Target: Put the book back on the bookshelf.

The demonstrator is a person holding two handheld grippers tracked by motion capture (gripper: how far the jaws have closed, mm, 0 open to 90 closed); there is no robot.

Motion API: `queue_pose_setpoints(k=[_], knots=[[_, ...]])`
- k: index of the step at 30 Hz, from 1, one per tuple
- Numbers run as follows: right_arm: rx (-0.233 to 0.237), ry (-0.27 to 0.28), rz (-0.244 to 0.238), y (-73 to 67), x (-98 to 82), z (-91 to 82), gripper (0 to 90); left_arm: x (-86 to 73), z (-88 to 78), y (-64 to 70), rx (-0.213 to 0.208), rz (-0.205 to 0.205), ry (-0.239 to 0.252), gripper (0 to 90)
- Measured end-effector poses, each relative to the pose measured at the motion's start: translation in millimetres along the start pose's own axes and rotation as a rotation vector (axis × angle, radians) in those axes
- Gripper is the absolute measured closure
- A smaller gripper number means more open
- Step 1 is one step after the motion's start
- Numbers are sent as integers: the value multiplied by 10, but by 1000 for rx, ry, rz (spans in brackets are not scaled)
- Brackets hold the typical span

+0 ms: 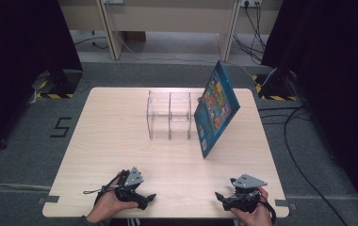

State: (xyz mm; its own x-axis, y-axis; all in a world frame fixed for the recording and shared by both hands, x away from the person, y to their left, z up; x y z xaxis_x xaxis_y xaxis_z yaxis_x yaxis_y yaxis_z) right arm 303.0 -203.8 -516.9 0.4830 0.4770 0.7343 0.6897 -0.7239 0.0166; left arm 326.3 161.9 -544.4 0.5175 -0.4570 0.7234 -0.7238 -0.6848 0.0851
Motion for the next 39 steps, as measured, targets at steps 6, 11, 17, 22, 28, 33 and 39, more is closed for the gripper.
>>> queue_pose_setpoints(k=[6, 11, 17, 22, 28, 33, 39], knots=[[-4, -36, 5, 10, -72, -23, 205, 0, 0, 0, 0, 0, 0, 0], [-8, -96, 1, 8, -144, -18, 200, 0, 0, 0, 0, 0, 0, 0], [-24, -128, -38, -26, -191, -10, 165, 0, 0, 0, 0, 0, 0, 0], [-22, -115, -45, -35, -214, -20, 157, 0, 0, 0, 0, 0, 0, 0], [-19, -113, -46, -39, -228, -32, 156, 0, 0, 0, 0, 0, 0, 0], [-19, -112, -46, -39, -230, -33, 156, 0, 0, 0, 0, 0, 0, 0], [-18, -110, -48, -36, -230, -31, 154, 0, 0, 0, 0, 0, 0, 0]])
Point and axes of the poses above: each handheld gripper's, and its own axes: z roughly forward along the jaws, x roughly out of its top, y roughly to its right, the point moved 3 cm from there along z, roughly forward along the jaws, and after that the axes turned 5 degrees about -z, right-handed, at the moved point
